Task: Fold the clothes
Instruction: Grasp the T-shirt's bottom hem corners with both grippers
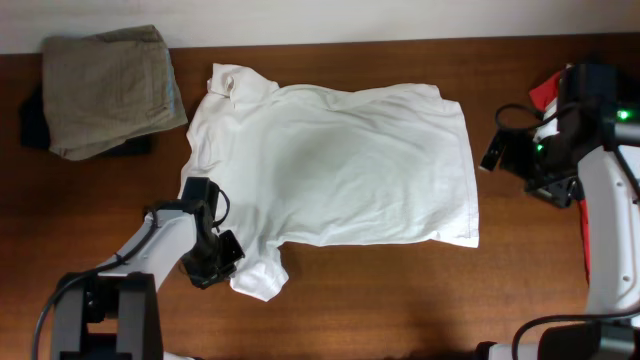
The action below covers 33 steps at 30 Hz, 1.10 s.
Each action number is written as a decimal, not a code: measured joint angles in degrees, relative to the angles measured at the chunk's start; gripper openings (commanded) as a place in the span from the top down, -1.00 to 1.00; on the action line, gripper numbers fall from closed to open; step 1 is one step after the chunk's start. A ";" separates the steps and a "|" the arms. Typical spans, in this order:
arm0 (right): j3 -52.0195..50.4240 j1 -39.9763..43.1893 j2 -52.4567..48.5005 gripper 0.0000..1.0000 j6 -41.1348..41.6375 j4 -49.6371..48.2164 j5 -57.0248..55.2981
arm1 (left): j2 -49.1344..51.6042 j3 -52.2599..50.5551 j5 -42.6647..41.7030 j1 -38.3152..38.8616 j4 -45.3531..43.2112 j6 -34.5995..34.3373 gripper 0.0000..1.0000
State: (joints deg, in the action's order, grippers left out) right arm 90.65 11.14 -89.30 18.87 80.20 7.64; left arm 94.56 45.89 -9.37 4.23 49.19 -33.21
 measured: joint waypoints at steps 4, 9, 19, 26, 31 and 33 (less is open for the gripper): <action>-9.40 0.00 0.13 -0.99 0.50 -5.11 -0.07 | 0.74 1.09 -1.22 -1.57 1.60 0.09 0.98; -22.32 0.00 0.09 -0.93 2.64 -13.81 -0.04 | 1.40 3.54 2.75 -6.38 8.09 0.85 0.98; -45.16 0.02 -0.35 -0.58 10.54 -33.81 7.37 | -5.68 4.48 6.64 -6.60 9.94 1.07 0.99; -46.71 0.00 -0.79 0.12 13.90 -35.43 7.23 | -5.68 4.48 6.64 -6.62 10.16 2.36 0.98; -46.75 0.00 -0.92 0.11 15.47 -35.74 6.36 | -5.68 4.48 6.64 -6.62 10.19 2.36 0.99; -46.75 0.02 -0.92 0.10 15.67 -36.06 4.83 | -5.68 4.48 6.64 -6.62 10.25 2.36 0.99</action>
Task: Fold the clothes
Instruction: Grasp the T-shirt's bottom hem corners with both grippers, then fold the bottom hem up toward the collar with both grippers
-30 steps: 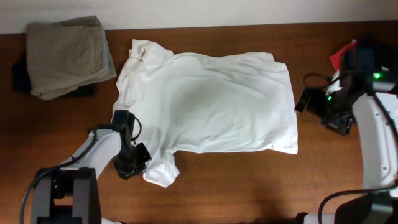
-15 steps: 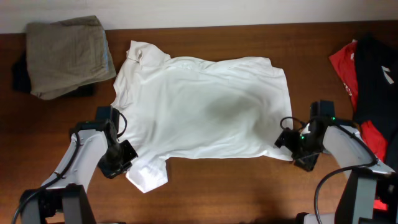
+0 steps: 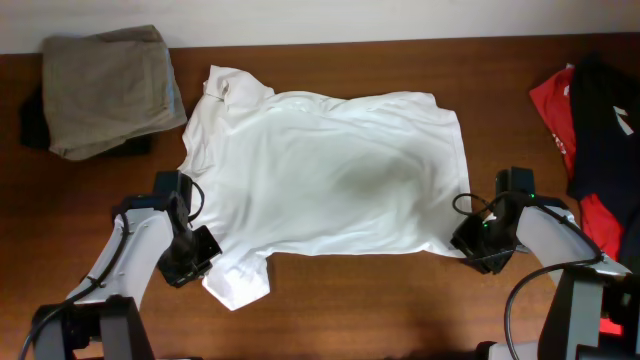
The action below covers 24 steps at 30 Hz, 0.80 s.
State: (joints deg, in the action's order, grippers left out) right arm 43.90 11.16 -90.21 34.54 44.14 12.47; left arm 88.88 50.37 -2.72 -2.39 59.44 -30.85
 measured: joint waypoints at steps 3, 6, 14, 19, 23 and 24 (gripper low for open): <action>0.00 -0.02 0.00 0.35 0.11 -0.66 -2.21 | 0.00 0.00 0.00 0.02 0.55 0.00 0.99; 0.00 -0.02 0.00 0.92 0.07 -1.11 -2.93 | 0.00 0.00 0.00 0.00 0.57 0.00 0.99; 1.27 0.46 0.26 0.92 3.85 0.24 -3.39 | -4.37 6.67 -0.07 0.00 8.94 2.60 0.99; 7.21 1.99 7.96 0.92 4.00 9.73 -4.09 | -12.70 10.60 -0.07 0.00 14.16 3.04 0.98; 8.79 2.05 21.53 0.92 3.82 16.85 -5.27 | -16.59 10.62 -0.04 0.02 18.56 3.10 0.99; 8.83 2.05 24.57 0.92 3.80 18.60 -5.60 | -16.96 10.62 -0.07 0.02 19.37 3.21 0.99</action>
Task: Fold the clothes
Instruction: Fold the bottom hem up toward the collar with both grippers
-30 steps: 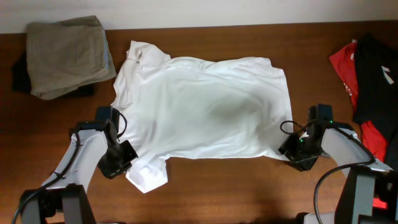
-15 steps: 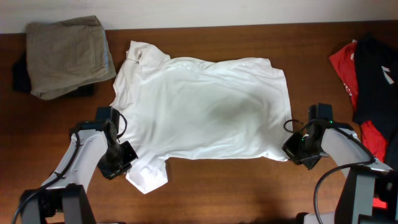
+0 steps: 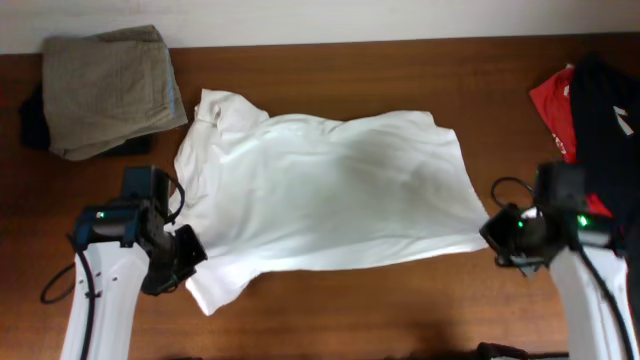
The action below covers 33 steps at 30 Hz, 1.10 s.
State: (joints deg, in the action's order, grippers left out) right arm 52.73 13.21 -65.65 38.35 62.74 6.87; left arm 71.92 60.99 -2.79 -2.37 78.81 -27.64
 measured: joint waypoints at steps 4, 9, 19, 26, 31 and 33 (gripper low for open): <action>0.11 0.00 8.50 0.92 -0.04 2.54 -1.03 | -2.05 0.00 0.02 -0.02 -1.11 0.04 0.99; 0.22 0.00 6.73 0.92 -0.02 -2.56 -1.29 | -2.73 0.17 0.04 -0.02 -13.77 -1.07 0.99; 0.22 -0.02 -15.37 0.92 -0.02 -15.96 -1.49 | 16.94 0.33 0.04 0.39 -36.00 -2.16 0.99; 0.22 -1.16 -22.05 0.78 -0.02 -26.86 -1.92 | 26.16 0.35 0.04 0.92 -48.19 -2.19 0.61; 0.22 -6.10 -23.80 -1.00 -0.11 -28.85 -6.10 | 28.48 0.37 1.75 0.90 -49.90 -2.36 -0.98; 1.84 -6.43 -23.93 -0.97 -1.16 -26.14 -7.04 | 28.48 0.70 4.04 0.90 -49.00 -2.38 -0.98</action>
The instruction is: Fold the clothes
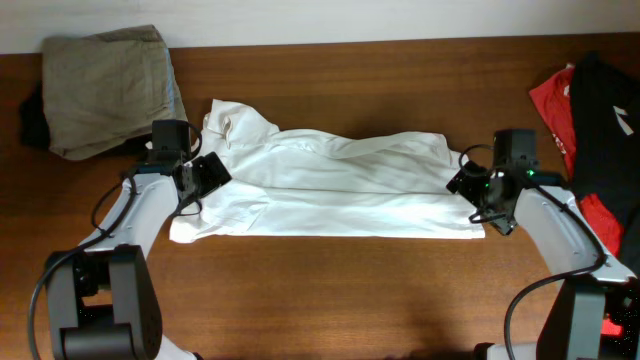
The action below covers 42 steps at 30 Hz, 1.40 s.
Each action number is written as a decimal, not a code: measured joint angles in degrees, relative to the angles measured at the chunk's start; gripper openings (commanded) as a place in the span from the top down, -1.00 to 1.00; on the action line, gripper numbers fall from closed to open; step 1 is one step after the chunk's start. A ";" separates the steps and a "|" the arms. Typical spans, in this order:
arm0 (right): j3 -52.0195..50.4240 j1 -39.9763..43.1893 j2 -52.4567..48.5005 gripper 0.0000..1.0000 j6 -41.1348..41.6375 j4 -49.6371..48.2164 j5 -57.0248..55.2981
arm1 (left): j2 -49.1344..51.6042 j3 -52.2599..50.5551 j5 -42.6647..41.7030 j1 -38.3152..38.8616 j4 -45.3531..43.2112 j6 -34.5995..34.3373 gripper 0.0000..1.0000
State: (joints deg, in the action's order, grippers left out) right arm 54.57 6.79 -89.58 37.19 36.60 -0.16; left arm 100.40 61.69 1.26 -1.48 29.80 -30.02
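A white polo shirt (pixel 330 195) lies across the middle of the table in the overhead view, doubled over lengthwise into a long band, its collar (pixel 228 118) at the far left. My left gripper (pixel 212 170) rests on the shirt's left end, and its jaws look shut on the cloth. At the right end, my right gripper (pixel 458 183) sits at the hem corner, also appearing shut on the fabric. The fingertips are partly hidden by the cloth.
Folded khaki trousers (pixel 105 88) lie on a dark garment (pixel 32 125) at the back left. A heap of red and black clothes (pixel 590 110) sits at the right edge. The wooden table (pixel 330 290) stretches in front of the shirt.
Both grippers have moved away from the front edge toward the back, carrying the shirt's near edge with them. The shirt is now doubled over into a narrow band instead of spread wide.
First the shirt lay flat, with my left gripper at its near sleeve and the right arm off at the far right. Then the right gripper was at the near hem corner. Then both held the near edge raised and stretched, and now it lies folded over.
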 measured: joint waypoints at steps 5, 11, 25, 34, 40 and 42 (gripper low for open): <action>16.39 2.54 -0.72 -0.97 -5.55 12.09 0.44 | -0.02 9.40 2.67 0.02 10.14 0.44 -0.79; 24.79 2.93 -0.76 -0.97 -10.88 12.07 6.56 | -0.66 17.27 1.11 4.59 4.20 0.68 -0.57; 24.92 2.93 -14.60 -0.98 -15.15 16.90 8.46 | 17.29 17.66 0.24 7.54 -16.48 3.41 -0.32; 24.92 2.93 -14.62 -0.99 -15.28 16.17 8.48 | 17.46 17.66 -0.48 7.50 -16.87 3.87 -0.19; 24.92 2.93 -14.62 -0.98 -15.34 16.09 8.50 | 20.70 17.66 -0.85 7.50 -18.03 4.09 0.38; 24.92 2.93 -14.62 -0.98 -15.34 15.76 8.50 | 20.81 17.66 -0.83 7.50 -19.15 4.11 0.53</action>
State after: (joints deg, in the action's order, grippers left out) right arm 79.48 9.72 -104.20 21.85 52.36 8.34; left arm 121.21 79.35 0.43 6.02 10.66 -25.91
